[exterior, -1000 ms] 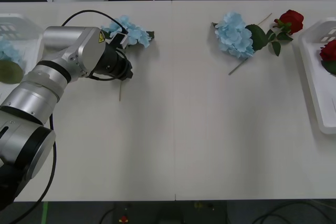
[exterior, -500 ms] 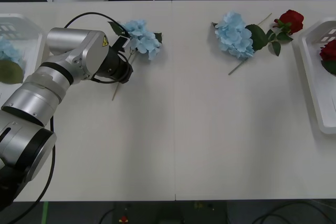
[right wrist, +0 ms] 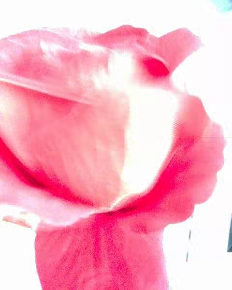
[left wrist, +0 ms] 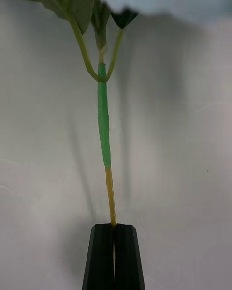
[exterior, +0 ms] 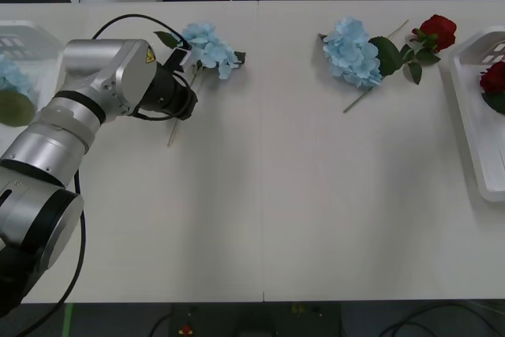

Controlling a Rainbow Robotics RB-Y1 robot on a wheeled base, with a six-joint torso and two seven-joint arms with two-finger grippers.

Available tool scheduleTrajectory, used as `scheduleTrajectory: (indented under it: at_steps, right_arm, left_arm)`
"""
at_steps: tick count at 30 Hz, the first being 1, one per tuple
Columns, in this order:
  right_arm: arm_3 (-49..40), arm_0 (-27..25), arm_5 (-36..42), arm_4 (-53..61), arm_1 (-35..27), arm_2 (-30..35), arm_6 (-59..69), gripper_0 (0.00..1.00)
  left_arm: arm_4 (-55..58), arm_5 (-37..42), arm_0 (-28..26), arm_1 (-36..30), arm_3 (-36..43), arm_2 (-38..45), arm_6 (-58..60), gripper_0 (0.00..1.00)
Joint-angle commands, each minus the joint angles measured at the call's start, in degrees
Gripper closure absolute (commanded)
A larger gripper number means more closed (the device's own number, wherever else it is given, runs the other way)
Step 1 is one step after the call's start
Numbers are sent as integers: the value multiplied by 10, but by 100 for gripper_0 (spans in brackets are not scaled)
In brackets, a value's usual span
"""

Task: Put the red flowers into the right box and the blue flowers into the left box

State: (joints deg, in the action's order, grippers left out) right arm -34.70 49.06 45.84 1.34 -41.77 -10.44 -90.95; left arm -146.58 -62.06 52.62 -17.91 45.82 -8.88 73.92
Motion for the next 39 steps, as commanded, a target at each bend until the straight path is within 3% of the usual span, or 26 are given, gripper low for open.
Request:
scheduleTrajectory:
  at_steps: [1,3,9,18,21,29,38,39]
  right_arm:
    - [-4,25,-5,-7,3,11,22,38]
    - [-4,25,-5,2,-1,11,18,31]
    - [-16,36,29,101,-19,14,7,24]
    - [-139,49,225,292,-47,58,14,16]
    - [-164,49,248,342,-47,67,39,16]
    - [-174,48,241,417,-16,59,169,16]
    - [-179,51,181,438,17,-44,322,15]
    - [-179,51,174,437,22,-53,336,15]
  left_arm:
    - [9,-41,27,9,55,68,-56,100]
    - [7,-83,27,9,84,89,-57,100]
    - [36,-156,24,9,146,116,-65,100]
    - [120,-242,-99,-34,379,185,-48,100]
    - [149,-274,-137,-47,452,208,-39,100]
    - [211,-279,-187,-57,527,298,-54,100]
    - [208,-279,-191,-63,526,303,-57,100]
    - [209,-279,-191,-63,526,296,-42,85]
